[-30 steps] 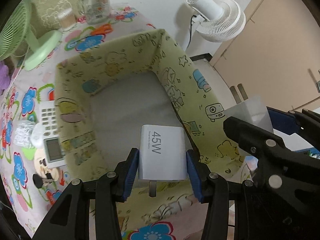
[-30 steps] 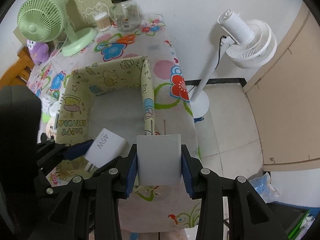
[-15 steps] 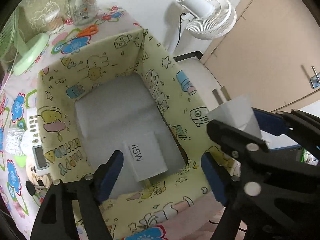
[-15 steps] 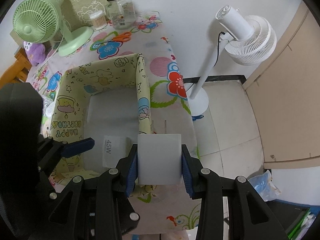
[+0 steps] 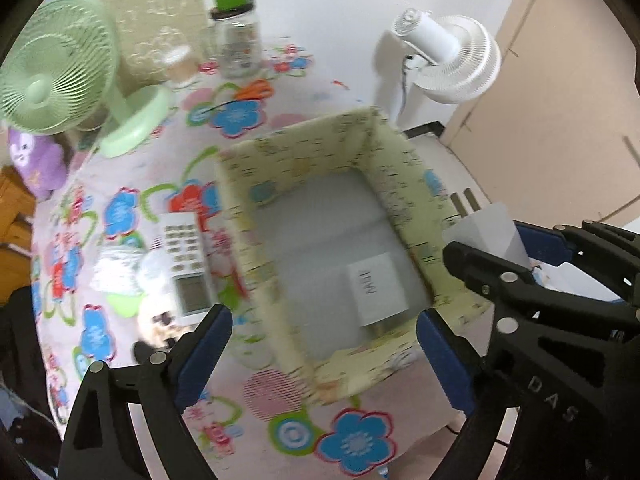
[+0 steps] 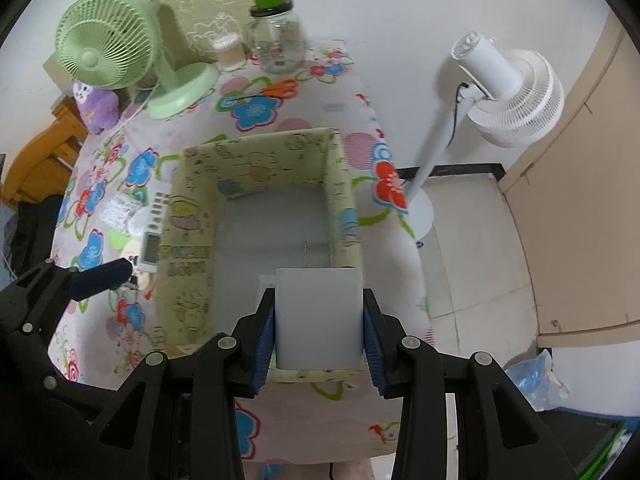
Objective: Organize rigid objects
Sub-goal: 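Lower the square charger into the box beside the labelled charger, open right tool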
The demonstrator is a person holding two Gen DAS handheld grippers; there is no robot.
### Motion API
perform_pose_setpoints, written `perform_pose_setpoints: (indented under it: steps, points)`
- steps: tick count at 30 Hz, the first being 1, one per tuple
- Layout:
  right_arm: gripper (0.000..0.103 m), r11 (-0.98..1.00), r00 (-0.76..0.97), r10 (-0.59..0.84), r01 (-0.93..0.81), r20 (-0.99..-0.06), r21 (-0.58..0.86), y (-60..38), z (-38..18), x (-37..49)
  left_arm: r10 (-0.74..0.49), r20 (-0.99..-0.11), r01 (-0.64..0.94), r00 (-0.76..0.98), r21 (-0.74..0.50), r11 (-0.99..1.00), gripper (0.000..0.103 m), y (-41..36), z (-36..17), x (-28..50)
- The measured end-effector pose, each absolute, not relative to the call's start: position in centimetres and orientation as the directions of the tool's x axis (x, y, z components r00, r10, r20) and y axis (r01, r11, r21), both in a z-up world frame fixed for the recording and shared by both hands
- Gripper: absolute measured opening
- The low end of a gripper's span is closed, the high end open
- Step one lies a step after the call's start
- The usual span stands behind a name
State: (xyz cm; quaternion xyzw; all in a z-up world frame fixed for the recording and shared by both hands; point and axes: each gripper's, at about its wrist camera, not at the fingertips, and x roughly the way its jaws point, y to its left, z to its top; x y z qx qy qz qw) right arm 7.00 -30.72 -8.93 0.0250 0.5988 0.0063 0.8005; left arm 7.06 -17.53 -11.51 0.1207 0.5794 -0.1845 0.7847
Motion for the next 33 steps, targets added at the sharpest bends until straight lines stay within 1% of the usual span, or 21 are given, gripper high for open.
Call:
perform_pose_setpoints:
  steps: [8, 18, 25, 30, 33]
  points:
    - [0.042, 0.998, 0.257, 0.069, -0.014, -0.964, 0.068, -27.3, -10.1, 7.3, -0.080, -0.964, 0.368, 0.254, 0.019, 0.930, 0.095, -13.5, -12.2, 7.4]
    - [0.042, 0.996, 0.196, 0.083, -0.035, -0.977, 0.078, -24.2, -12.8, 8.0, -0.035, -0.978, 0.310, 0.205, 0.031, 0.950, 0.095, -9.8, -14.0, 7.9]
    - [0.043, 0.995, 0.149, 0.097, -0.027, -0.984, 0.094, -22.8, -14.8, 8.2, -0.032, -0.985, 0.306, 0.168, 0.021, 0.952, 0.095, -8.6, -16.0, 8.1]
    - [0.043, 0.995, 0.154, 0.095, -0.017, -0.984, 0.094, -22.5, -15.5, 8.4, -0.049, -0.988, 0.310, 0.145, -0.002, 0.951, 0.095, -8.4, -17.0, 8.4]
    - [0.052, 0.995, 0.145, 0.095, 0.014, -0.985, 0.098, -23.0, -15.6, 8.5, -0.055, -0.989, 0.316, 0.141, -0.007, 0.949, 0.095, -8.4, -17.2, 8.4]
